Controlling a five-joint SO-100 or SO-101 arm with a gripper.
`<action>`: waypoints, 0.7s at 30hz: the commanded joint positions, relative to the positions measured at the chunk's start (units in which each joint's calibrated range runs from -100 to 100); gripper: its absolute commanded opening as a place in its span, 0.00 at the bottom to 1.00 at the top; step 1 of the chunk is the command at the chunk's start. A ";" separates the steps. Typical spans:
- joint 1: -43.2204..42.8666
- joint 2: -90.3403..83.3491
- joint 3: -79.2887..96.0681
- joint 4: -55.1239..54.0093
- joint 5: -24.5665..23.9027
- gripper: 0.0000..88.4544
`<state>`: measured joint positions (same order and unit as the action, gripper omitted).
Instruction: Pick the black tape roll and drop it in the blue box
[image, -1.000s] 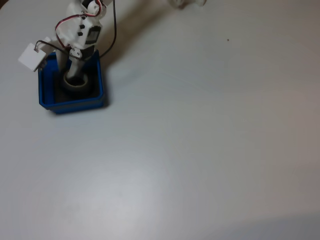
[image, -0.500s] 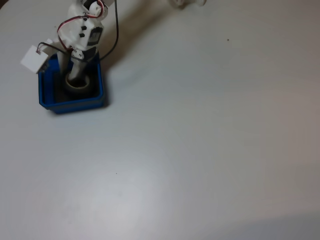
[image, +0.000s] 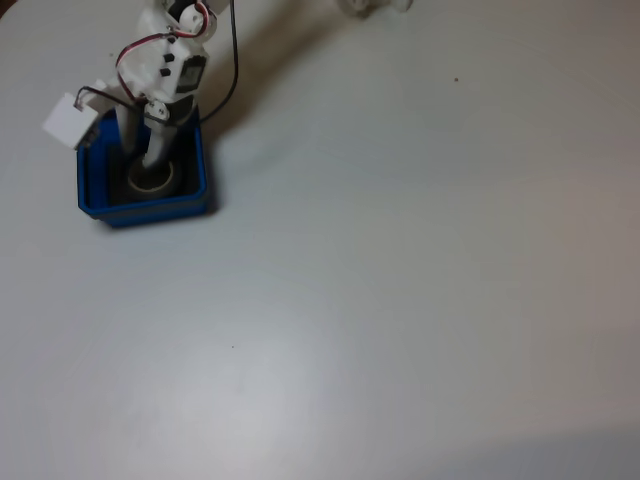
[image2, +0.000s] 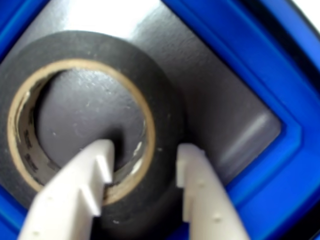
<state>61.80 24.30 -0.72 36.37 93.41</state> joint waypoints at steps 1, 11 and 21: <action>-0.20 -0.56 -4.04 -0.56 0.37 0.14; -0.10 -1.56 -4.22 -0.81 1.34 0.13; -2.35 -8.00 -4.04 -0.56 2.30 0.00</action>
<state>60.42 21.17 -0.72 36.37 95.33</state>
